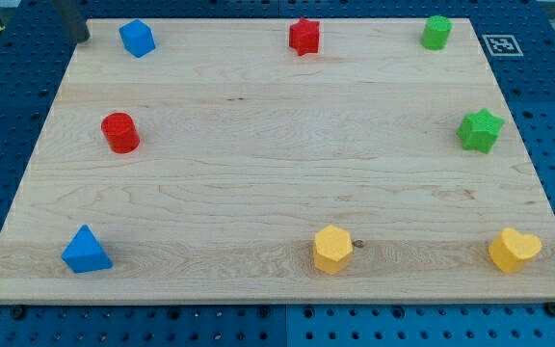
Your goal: Slide blue cube towards center of the board
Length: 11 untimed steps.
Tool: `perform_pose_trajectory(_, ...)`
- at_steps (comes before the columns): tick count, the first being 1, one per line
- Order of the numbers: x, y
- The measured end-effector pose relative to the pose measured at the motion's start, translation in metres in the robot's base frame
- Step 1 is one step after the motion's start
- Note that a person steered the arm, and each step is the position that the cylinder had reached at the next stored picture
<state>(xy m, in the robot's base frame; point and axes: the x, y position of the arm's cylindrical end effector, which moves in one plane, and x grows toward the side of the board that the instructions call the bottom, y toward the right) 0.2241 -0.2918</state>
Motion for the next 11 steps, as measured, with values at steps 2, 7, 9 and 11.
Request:
perform_pose_trajectory(2,0.001,0.061)
perform_pose_trajectory(7,0.095,0.194)
perform_pose_trajectory(9,0.107,0.254)
perform_pose_trajectory(11,0.076,0.256)
